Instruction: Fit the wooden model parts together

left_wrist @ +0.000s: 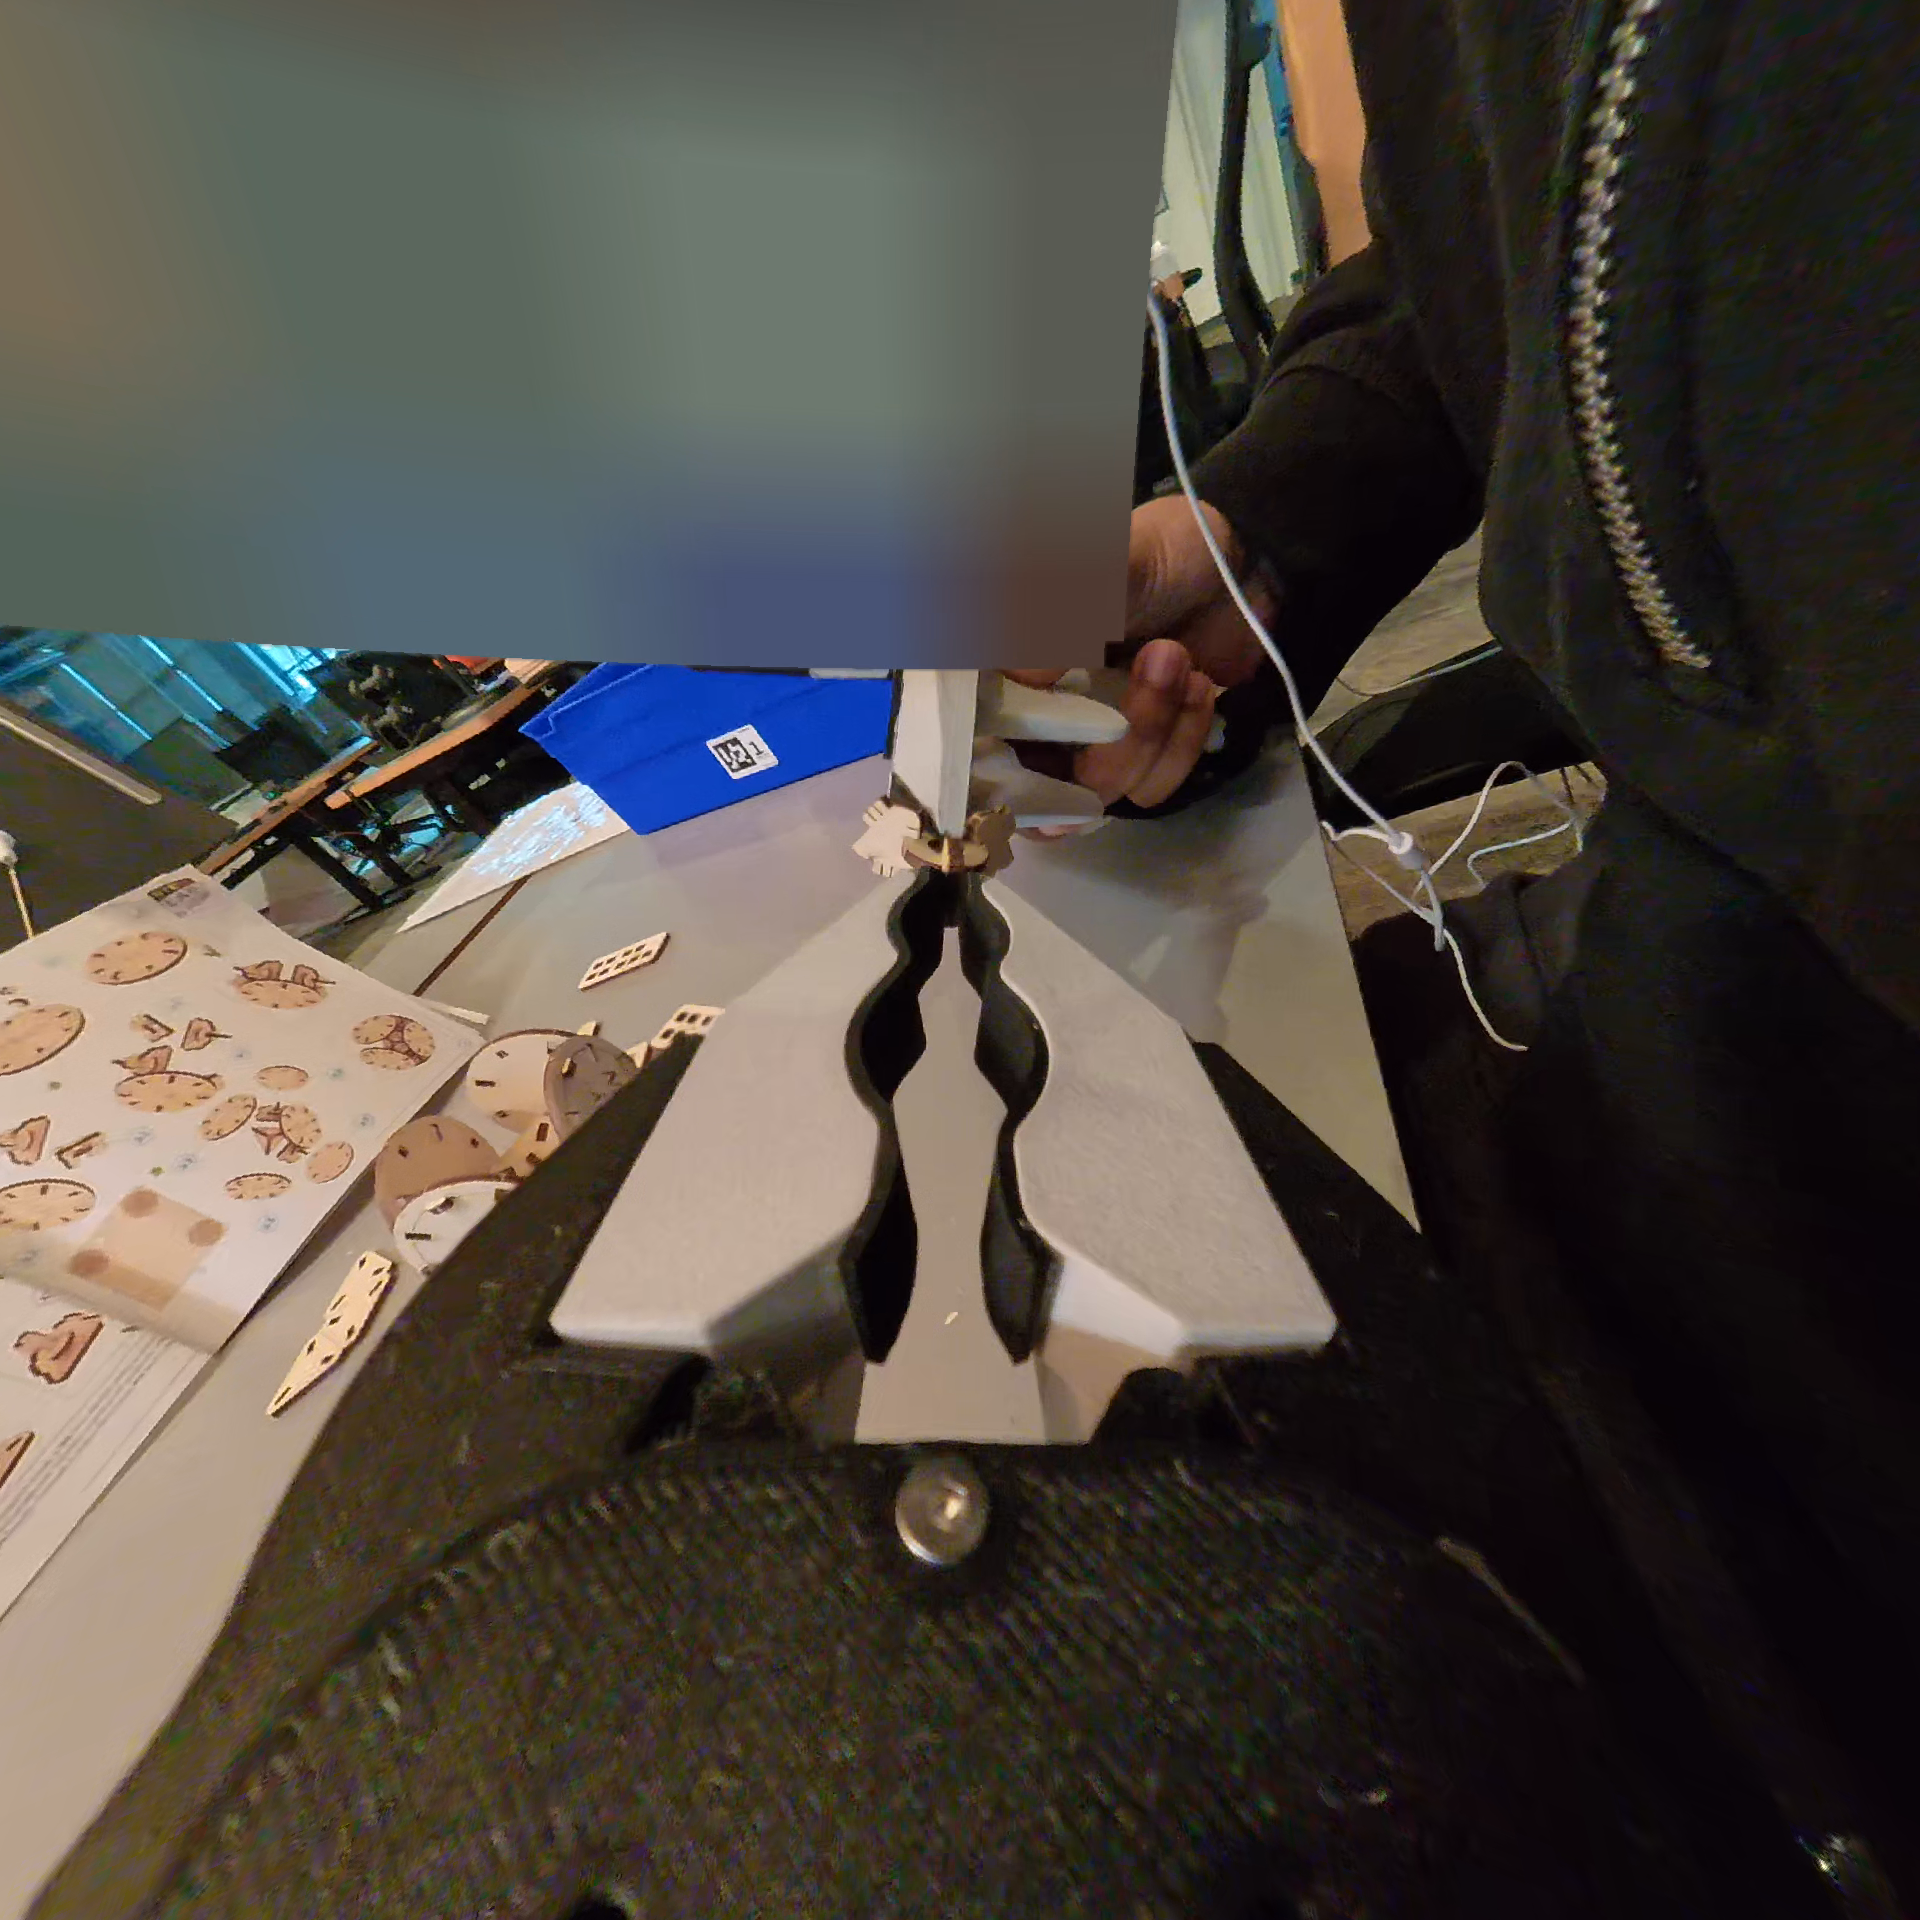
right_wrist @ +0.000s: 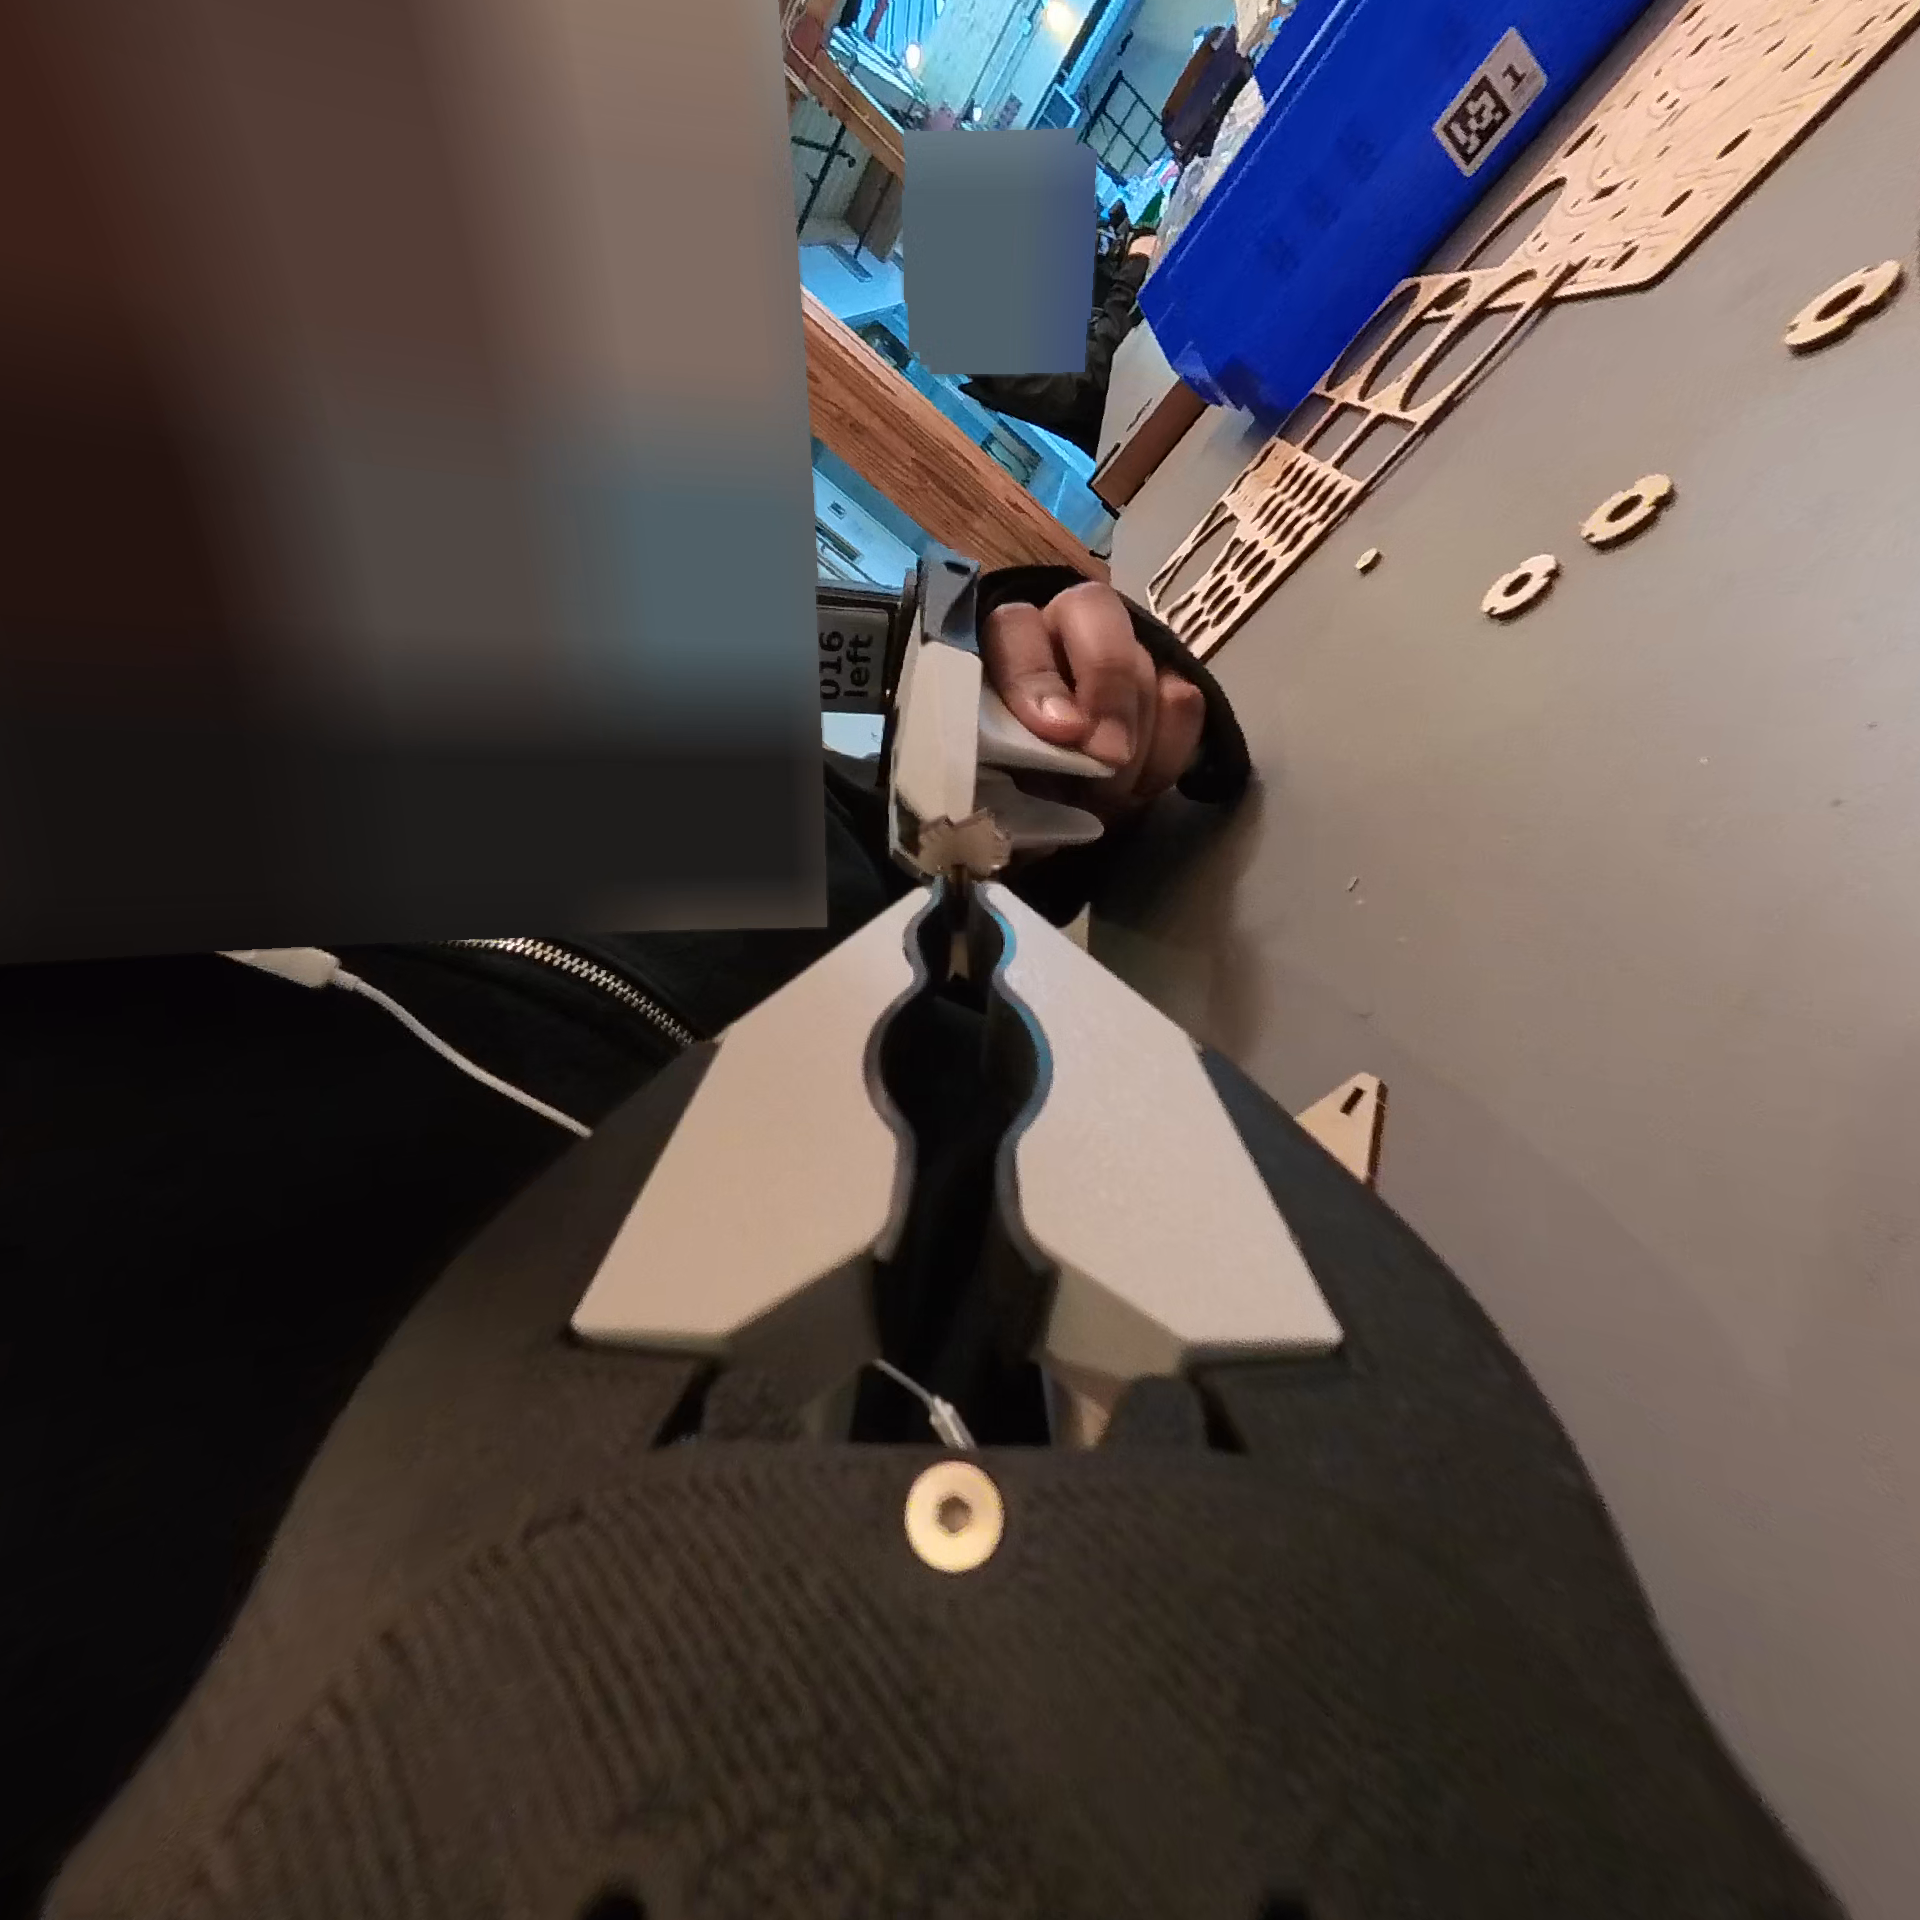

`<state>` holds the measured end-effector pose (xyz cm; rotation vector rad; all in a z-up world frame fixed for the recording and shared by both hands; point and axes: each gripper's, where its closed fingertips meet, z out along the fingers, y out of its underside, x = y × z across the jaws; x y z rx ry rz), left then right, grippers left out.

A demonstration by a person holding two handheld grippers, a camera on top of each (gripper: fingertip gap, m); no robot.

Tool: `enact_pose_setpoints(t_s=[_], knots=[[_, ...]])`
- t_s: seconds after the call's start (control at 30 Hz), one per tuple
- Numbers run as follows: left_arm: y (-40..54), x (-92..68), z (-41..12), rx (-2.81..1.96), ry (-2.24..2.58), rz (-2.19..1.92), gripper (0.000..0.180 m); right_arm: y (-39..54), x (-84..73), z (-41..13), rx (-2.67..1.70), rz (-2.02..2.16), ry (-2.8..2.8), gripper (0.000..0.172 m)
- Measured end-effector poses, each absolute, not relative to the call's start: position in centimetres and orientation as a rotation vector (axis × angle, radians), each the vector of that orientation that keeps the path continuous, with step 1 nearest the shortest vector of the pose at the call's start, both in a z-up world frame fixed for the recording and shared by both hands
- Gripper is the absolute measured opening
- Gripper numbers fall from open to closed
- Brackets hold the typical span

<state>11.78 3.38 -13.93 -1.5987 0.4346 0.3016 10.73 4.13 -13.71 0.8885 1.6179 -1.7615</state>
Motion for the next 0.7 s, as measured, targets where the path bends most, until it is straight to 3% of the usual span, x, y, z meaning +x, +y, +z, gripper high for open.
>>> enact_pose_setpoints(t_s=[0.43, 0.6, 0.7], knots=[[3.9, 12.0, -14.9, -1.676, 0.446, 0.277, 0.002, 4.6, 10.7, -14.6, 0.928, -1.754, 1.566, 0.0], [6.8, 17.2, -17.7, -1.756, 0.711, 0.291, 0.003, 1.4, 11.6, -14.2, 0.806, -1.695, 1.729, 0.0], [6.1, 13.9, -16.0, -1.743, 0.507, 0.265, 0.002, 3.3, 9.4, -14.0, 0.914, -1.736, 1.745, 0.0]])
